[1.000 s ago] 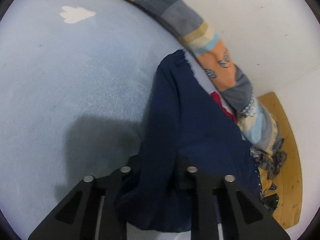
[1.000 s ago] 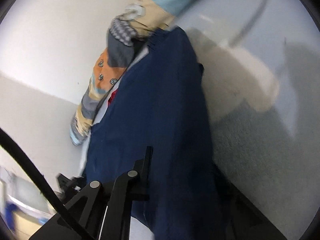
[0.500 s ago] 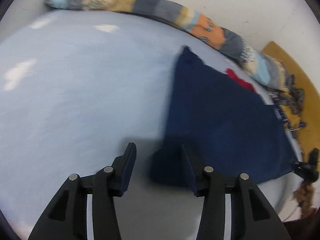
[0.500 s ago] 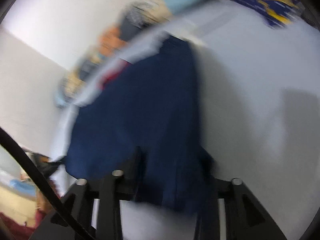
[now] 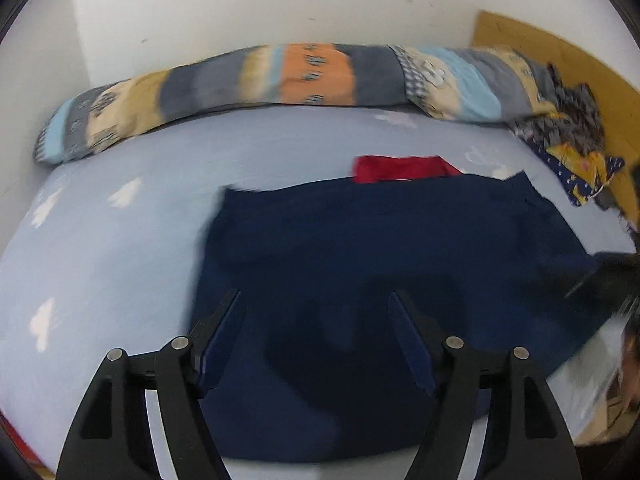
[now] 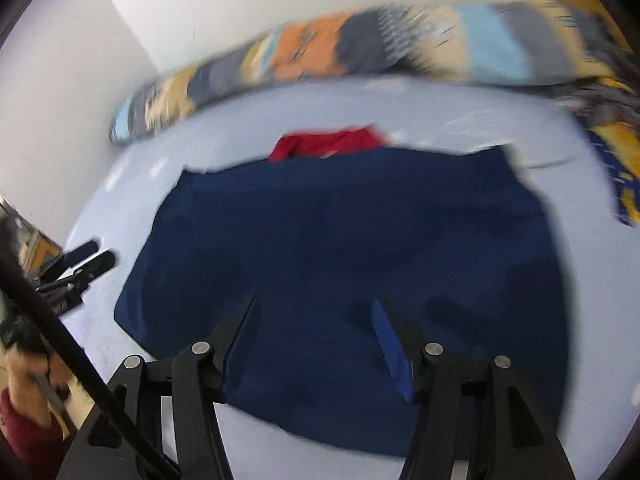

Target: Fold large clothes

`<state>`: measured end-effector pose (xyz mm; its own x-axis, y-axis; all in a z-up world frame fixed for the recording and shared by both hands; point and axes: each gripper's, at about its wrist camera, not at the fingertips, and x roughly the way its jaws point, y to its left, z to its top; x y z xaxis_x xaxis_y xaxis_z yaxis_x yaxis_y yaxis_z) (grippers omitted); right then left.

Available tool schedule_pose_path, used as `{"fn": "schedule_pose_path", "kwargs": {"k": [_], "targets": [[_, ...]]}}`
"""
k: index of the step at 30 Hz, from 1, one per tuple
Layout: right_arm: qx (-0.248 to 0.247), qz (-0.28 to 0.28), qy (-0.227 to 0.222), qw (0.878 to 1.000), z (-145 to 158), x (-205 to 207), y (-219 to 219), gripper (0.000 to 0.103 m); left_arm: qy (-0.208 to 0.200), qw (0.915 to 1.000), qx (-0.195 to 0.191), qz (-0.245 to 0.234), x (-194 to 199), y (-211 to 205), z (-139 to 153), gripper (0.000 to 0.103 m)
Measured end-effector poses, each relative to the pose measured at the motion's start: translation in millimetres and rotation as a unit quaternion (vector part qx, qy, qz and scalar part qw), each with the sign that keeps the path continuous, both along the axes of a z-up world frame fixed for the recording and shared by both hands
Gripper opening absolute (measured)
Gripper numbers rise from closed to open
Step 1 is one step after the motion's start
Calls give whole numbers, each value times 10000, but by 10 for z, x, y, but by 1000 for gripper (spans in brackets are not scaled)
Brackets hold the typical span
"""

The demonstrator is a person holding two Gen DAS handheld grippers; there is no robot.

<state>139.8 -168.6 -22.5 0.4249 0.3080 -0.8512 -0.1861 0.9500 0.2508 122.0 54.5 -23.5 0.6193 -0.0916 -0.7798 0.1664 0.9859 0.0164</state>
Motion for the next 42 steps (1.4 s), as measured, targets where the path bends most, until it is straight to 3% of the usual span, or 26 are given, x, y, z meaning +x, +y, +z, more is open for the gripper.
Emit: {"fn": "schedule_pose_path", "kwargs": {"k": [2, 5, 7, 9, 11, 13, 14, 17, 19, 20, 22, 24, 26, 30, 34, 36, 39, 42], "targets": [[-70, 71, 295, 9995, -278, 172, 265, 62, 102, 9997, -88, 186, 194, -143, -246, 73], [-166, -182, 542, 9982, -634, 306, 194, 56, 86, 9981, 79, 601, 295, -33, -627, 73], [-319, -378, 479, 9976, -721, 308, -65, 42, 227, 9944, 757, 696, 348, 57, -866, 73], [-875, -789, 358, 9924, -698, 347, -444, 42, 45, 9910, 1166, 652, 356, 204, -901, 85], [-1635, -1434, 212, 9758, -674, 348, -874, 43, -89, 9854, 1355, 1030, 389, 445, -894, 89], [-1993, -2104, 318, 9565, -690, 338, -1258, 52, -83, 9793, 1303, 1544, 405, 690, -836, 89], [-1929, -2411, 363, 9504, -658, 290, -1414, 51, -103, 9767, 1167, 1800, 401, 783, -772, 89], [-1816, -2350, 73, 9548, -450, 167, -1364, 50, -313, 9743, 562, 2157, 330, 883, -592, 89], [-1720, -2022, -147, 9640, -349, 166, -1080, 50, -455, 9780, 435, 1989, 248, 723, -511, 89], [-1436, -1814, -170, 9727, -334, 153, -944, 50, -501, 9804, 458, 1852, 214, 626, -490, 89], [-821, -1466, -34, 9858, -363, 84, -692, 50, -571, 9865, 486, 1454, 126, 413, -473, 89], [-637, -1258, 125, 9899, -398, 20, -476, 50, -406, 9923, 511, 1049, 41, 216, -523, 89], [-560, -1073, 216, 9924, -440, -54, -291, 51, -110, 9954, 536, 783, -56, 107, -627, 89], [-740, -1059, 525, 9902, -623, -148, -302, 65, 784, 9934, 667, 504, -197, 33, -944, 90], [-1020, -899, 709, 9882, -655, -252, -238, 66, 813, 9924, 763, 515, -350, -11, -879, 90], [-768, -878, 590, 9914, -533, -338, -226, 66, 647, 9938, 632, 644, -508, 33, -704, 90], [-487, -641, 396, 9960, -396, -537, -53, 66, 264, 9981, 400, 377, -759, -11, -486, 90], [-561, -352, 545, 9963, -504, -677, 174, 66, 558, 9963, 593, 264, -818, -109, -614, 90]]}}
